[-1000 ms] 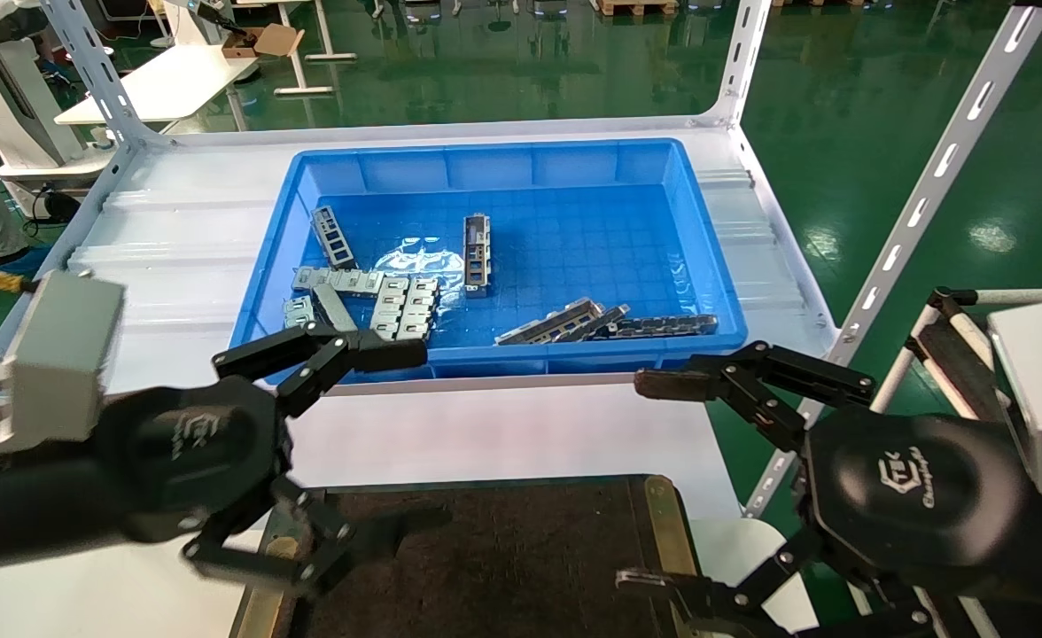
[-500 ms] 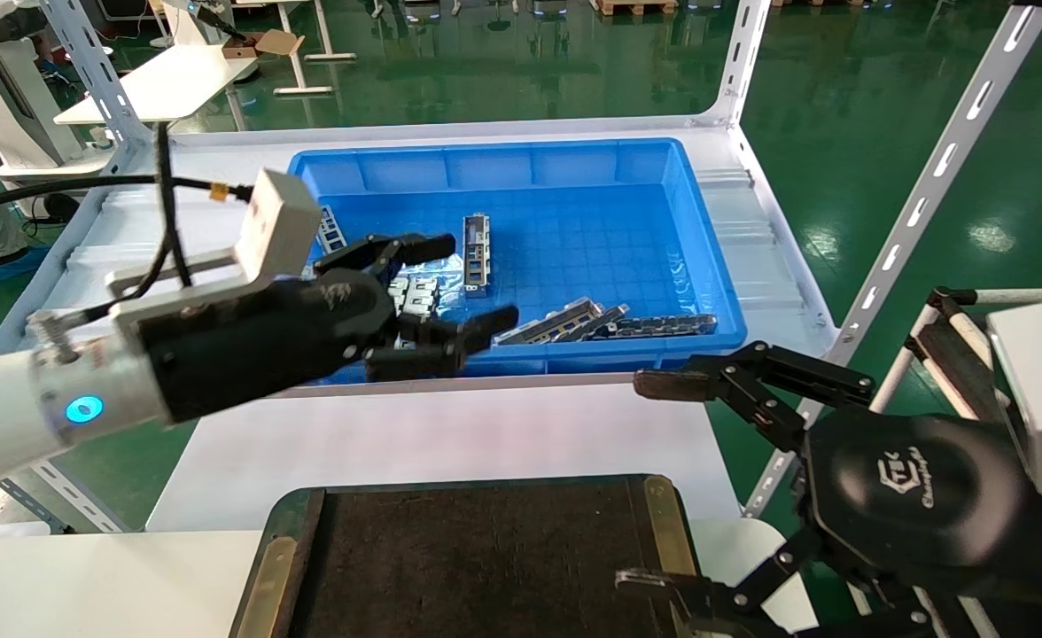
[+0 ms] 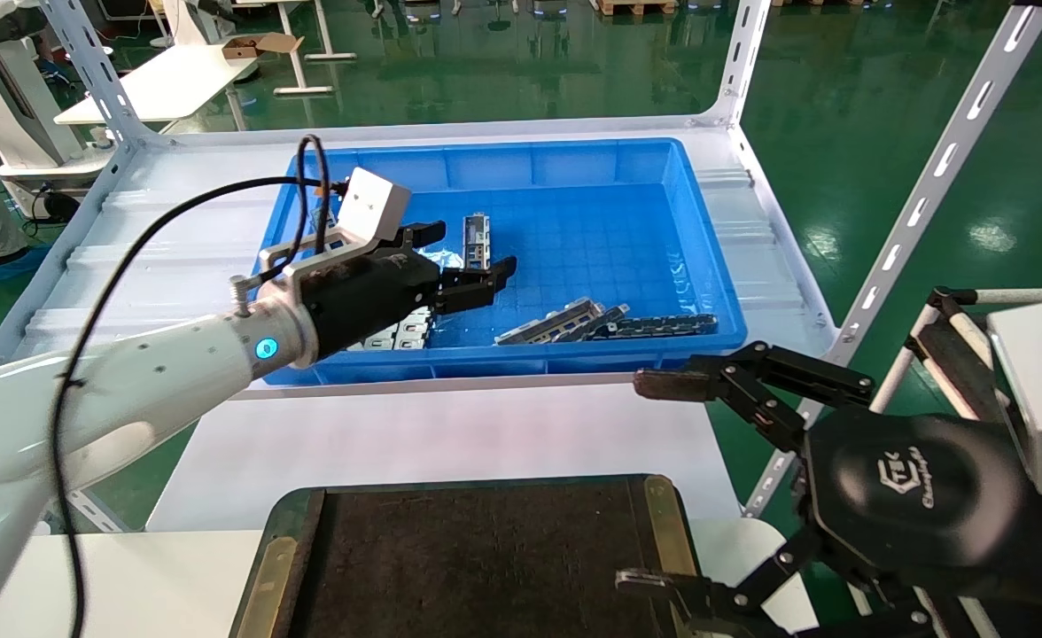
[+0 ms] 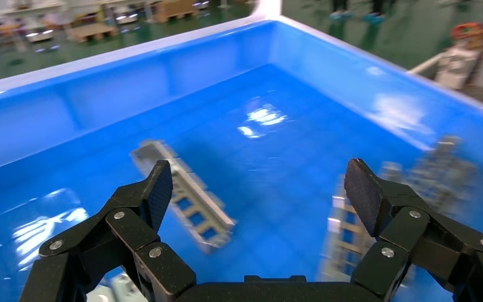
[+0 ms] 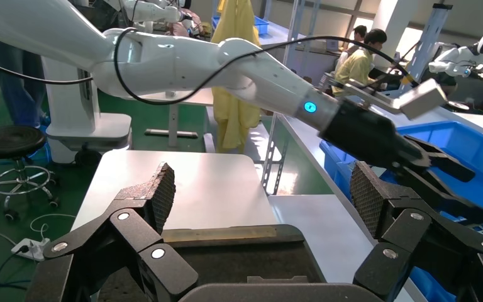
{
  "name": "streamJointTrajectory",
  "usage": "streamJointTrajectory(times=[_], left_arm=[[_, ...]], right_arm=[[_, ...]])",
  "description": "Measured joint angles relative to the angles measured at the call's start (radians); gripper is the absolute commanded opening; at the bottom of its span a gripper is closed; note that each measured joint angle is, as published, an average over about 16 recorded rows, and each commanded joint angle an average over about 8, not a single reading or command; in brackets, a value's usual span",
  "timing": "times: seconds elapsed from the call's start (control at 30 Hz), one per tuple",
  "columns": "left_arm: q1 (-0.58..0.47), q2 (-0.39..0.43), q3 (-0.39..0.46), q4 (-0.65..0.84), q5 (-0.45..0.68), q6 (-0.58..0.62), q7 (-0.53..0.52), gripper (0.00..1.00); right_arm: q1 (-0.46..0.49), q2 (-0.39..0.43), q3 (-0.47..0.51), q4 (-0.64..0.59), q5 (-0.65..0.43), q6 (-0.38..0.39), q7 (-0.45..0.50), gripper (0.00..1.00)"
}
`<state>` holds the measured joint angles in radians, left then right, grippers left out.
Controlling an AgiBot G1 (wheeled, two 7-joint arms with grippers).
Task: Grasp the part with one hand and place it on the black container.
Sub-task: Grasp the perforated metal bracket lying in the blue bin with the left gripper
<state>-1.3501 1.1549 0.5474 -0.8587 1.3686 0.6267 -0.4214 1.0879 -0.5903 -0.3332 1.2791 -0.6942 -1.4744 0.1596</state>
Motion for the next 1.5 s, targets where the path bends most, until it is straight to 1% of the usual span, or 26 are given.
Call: streamJointTrajectory(times=[0.17,0.2,0.23,0.3,0.33,0.43,0.47,0.5,0.57,0.6,0.87,1.5], left_arm=[[-0.050,0.085,0.019,0.140,0.048,-0.081,0.015,1.00],[-0.060,0.100,0.022,0.166,0.053,-0.095,0.019,0.94],[-0.069,0.114,0.024,0.192,0.058,-0.108,0.024,0.87],[-0.085,0.140,0.030,0.240,0.062,-0.132,0.034,0.63],[-0.092,0.151,0.032,0.261,0.063,-0.143,0.039,0.50],[-0.108,0.178,0.042,0.315,0.057,-0.173,0.054,0.13],[-0.112,0.185,0.046,0.331,0.053,-0.183,0.058,0.06],[-0.116,0.191,0.051,0.344,0.048,-0.191,0.062,0.01],[-0.121,0.200,0.061,0.367,0.036,-0.207,0.069,0.00],[-0.122,0.203,0.067,0.375,0.029,-0.214,0.072,0.00],[-0.125,0.210,0.131,0.407,-0.043,-0.259,0.080,0.00],[-0.135,0.210,0.287,0.421,-0.205,-0.329,0.089,0.00]], right_arm=[[0.000,0.000,0.000,0.000,0.000,0.000,0.000,1.00],[0.000,0.000,0.000,0.000,0.000,0.000,0.000,1.00],[0.000,0.000,0.000,0.000,0.000,0.000,0.000,1.00],[0.000,0.000,0.000,0.000,0.000,0.000,0.000,1.00],[0.000,0.000,0.000,0.000,0.000,0.000,0.000,0.92],[0.000,0.000,0.000,0.000,0.000,0.000,0.000,0.54],[0.000,0.000,0.000,0.000,0.000,0.000,0.000,0.42],[0.000,0.000,0.000,0.000,0.000,0.000,0.000,0.29],[0.000,0.000,0.000,0.000,0.000,0.000,0.000,0.04],[0.000,0.000,0.000,0.000,0.000,0.000,0.000,0.00],[0.000,0.000,-0.001,0.000,0.000,0.000,0.000,0.00],[0.000,0.000,-0.001,0.000,0.001,0.000,-0.001,0.00]])
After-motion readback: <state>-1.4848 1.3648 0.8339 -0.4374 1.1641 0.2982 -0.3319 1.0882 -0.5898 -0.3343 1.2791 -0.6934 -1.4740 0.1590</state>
